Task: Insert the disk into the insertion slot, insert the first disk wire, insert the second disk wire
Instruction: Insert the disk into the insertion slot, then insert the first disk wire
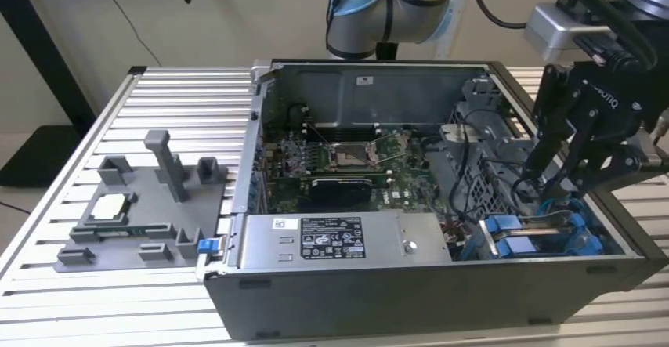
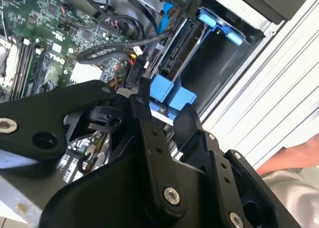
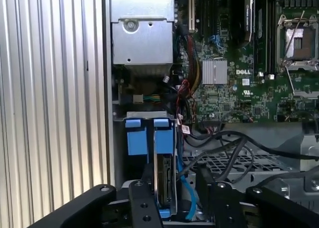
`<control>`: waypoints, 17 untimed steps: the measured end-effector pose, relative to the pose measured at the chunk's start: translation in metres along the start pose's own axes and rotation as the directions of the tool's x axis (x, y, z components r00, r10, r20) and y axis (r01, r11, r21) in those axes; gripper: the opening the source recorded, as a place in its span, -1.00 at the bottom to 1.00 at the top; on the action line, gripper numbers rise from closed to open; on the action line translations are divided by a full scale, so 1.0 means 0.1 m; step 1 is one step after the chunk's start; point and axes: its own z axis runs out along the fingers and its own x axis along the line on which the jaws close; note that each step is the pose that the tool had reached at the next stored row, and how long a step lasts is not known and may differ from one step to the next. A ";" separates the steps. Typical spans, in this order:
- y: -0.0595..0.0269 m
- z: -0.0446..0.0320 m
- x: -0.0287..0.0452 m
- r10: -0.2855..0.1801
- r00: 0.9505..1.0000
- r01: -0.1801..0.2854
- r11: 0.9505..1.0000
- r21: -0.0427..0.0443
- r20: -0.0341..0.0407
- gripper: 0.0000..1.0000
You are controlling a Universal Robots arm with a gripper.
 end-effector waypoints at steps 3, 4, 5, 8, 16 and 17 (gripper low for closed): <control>0.011 0.009 -0.049 -0.001 1.000 0.001 1.000 0.014 0.010 1.00; 0.019 0.017 -0.069 -0.001 1.000 0.001 1.000 0.019 0.010 1.00; 0.027 0.028 -0.092 -0.002 1.000 0.001 1.000 0.024 0.011 1.00; 0.040 0.059 -0.143 -0.005 1.000 0.005 0.999 0.043 0.011 1.00; 0.054 0.082 -0.175 -0.034 0.999 0.033 0.997 0.068 0.012 1.00; 0.057 0.082 -0.175 -0.037 0.999 0.036 0.997 0.068 0.012 1.00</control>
